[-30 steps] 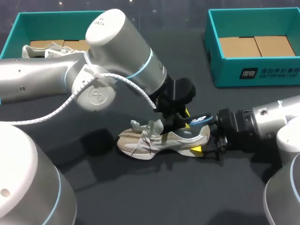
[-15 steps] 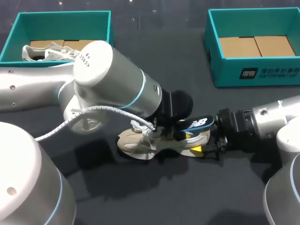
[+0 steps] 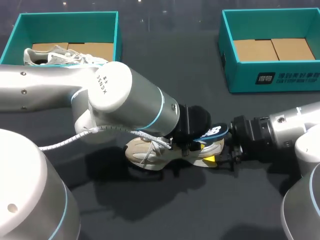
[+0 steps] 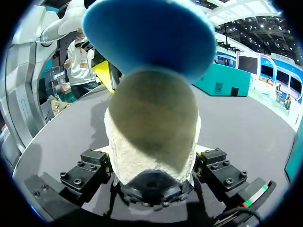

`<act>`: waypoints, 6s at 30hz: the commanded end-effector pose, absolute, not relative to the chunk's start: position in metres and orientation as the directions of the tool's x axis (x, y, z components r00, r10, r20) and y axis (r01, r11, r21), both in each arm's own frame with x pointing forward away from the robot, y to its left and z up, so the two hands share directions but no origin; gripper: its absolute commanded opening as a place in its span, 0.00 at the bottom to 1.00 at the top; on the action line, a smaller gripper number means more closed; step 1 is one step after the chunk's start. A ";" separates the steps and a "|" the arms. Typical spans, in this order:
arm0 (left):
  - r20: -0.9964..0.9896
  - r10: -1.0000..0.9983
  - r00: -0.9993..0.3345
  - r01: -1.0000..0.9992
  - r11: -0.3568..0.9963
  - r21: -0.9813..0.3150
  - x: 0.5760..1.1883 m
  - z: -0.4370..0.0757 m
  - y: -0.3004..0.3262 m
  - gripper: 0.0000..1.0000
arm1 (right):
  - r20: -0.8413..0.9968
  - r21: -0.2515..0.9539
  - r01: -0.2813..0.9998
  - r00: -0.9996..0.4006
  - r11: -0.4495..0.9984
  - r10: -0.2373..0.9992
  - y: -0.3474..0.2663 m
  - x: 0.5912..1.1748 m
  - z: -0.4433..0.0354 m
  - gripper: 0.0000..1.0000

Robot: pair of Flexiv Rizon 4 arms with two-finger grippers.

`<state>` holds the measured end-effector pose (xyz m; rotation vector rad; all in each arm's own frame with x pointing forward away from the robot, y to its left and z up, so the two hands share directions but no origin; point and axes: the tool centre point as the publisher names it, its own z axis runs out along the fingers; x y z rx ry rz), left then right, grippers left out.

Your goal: Take the shoe out of the shoebox, open the shoe tongue, remove and reinsert the insole, then place the shoe into the shoebox

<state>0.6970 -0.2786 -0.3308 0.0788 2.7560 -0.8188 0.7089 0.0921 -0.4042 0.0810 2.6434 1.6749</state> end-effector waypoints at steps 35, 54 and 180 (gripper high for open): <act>0.071 0.051 -0.996 -0.008 0.754 -0.657 0.697 -0.247 -0.310 0.00 | 0.018 0.903 0.038 -0.999 0.428 0.051 0.092 0.708 -0.407 0.00; 0.136 0.086 -0.987 -0.027 0.742 -0.669 0.682 -0.204 -0.321 0.00 | 0.018 0.903 0.038 -0.999 0.428 0.051 0.092 0.708 -0.407 0.00; 0.297 0.021 -0.955 -0.294 0.086 -0.952 0.610 0.029 -0.189 0.00 | 0.052 0.496 0.184 -0.982 0.848 0.182 0.063 0.701 -0.357 1.00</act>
